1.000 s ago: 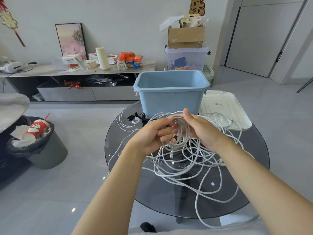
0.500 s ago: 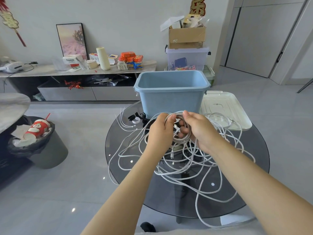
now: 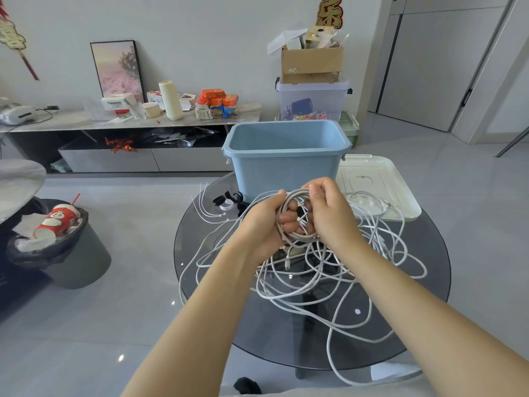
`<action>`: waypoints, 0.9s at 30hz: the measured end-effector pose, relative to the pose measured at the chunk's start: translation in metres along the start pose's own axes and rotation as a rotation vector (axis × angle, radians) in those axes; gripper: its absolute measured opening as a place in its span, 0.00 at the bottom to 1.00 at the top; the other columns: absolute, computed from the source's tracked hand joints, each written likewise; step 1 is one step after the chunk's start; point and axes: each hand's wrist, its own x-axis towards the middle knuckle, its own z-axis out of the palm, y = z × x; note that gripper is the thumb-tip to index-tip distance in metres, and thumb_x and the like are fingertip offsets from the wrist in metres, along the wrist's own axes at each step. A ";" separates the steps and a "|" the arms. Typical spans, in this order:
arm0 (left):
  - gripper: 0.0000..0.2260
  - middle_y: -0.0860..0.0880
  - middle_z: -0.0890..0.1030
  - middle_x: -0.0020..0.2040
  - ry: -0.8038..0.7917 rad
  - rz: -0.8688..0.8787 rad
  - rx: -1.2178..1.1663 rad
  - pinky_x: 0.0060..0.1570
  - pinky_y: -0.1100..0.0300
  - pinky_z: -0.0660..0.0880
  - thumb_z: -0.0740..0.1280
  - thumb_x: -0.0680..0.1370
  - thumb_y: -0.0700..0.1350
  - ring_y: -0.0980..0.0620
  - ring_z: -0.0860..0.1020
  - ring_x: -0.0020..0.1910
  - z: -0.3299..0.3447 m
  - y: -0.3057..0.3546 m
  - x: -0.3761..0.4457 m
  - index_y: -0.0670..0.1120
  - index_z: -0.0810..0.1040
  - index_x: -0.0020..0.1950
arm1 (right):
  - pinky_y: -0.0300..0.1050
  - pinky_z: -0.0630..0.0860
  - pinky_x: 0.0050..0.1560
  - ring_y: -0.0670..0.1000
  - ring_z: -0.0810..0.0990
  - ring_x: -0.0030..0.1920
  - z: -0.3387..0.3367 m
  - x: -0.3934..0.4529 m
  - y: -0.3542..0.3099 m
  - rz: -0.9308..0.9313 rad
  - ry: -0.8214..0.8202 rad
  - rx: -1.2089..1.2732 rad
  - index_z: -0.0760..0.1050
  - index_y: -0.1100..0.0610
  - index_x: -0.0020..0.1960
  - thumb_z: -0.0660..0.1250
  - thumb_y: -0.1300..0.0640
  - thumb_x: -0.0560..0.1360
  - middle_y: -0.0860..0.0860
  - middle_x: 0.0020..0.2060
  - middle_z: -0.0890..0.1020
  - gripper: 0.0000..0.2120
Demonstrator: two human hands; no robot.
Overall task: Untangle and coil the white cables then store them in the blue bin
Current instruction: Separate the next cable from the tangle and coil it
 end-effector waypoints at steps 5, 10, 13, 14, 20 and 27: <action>0.18 0.54 0.63 0.23 -0.063 -0.006 -0.114 0.37 0.62 0.62 0.51 0.84 0.50 0.57 0.62 0.22 -0.008 -0.006 0.001 0.44 0.67 0.37 | 0.42 0.75 0.33 0.44 0.75 0.27 -0.004 0.004 0.004 0.092 -0.084 0.072 0.75 0.54 0.44 0.56 0.51 0.81 0.50 0.33 0.77 0.13; 0.18 0.54 0.63 0.22 0.070 0.036 -0.277 0.37 0.64 0.61 0.51 0.84 0.50 0.58 0.63 0.20 -0.026 0.001 0.008 0.45 0.66 0.36 | 0.46 0.82 0.32 0.50 0.81 0.29 -0.015 0.003 0.007 0.465 -0.349 0.302 0.77 0.60 0.49 0.61 0.52 0.80 0.54 0.32 0.81 0.12; 0.18 0.54 0.63 0.21 0.184 0.064 -0.384 0.36 0.65 0.61 0.51 0.84 0.51 0.58 0.63 0.19 -0.042 0.006 0.012 0.46 0.66 0.35 | 0.37 0.71 0.21 0.44 0.68 0.20 -0.029 0.007 0.011 0.574 -0.523 0.331 0.76 0.62 0.48 0.61 0.54 0.79 0.48 0.22 0.71 0.12; 0.19 0.54 0.63 0.21 0.215 0.068 -0.405 0.35 0.65 0.62 0.52 0.84 0.51 0.58 0.63 0.18 -0.046 0.006 0.013 0.46 0.66 0.35 | 0.36 0.67 0.21 0.44 0.65 0.19 -0.034 0.009 0.013 0.583 -0.526 0.323 0.76 0.61 0.46 0.60 0.53 0.79 0.47 0.21 0.67 0.12; 0.17 0.54 0.65 0.21 0.328 0.119 -0.538 0.28 0.66 0.66 0.52 0.84 0.50 0.58 0.65 0.18 -0.060 0.008 0.015 0.46 0.65 0.36 | 0.46 0.80 0.33 0.53 0.80 0.29 -0.053 0.015 0.019 0.587 -0.574 0.074 0.74 0.62 0.45 0.58 0.59 0.81 0.51 0.25 0.72 0.10; 0.17 0.52 0.74 0.23 0.372 0.214 -0.391 0.39 0.59 0.73 0.52 0.84 0.48 0.56 0.77 0.23 -0.050 0.003 0.015 0.44 0.68 0.38 | 0.43 0.69 0.36 0.55 0.79 0.39 -0.033 0.000 -0.006 0.080 -0.429 -0.734 0.76 0.60 0.42 0.64 0.56 0.77 0.57 0.40 0.82 0.09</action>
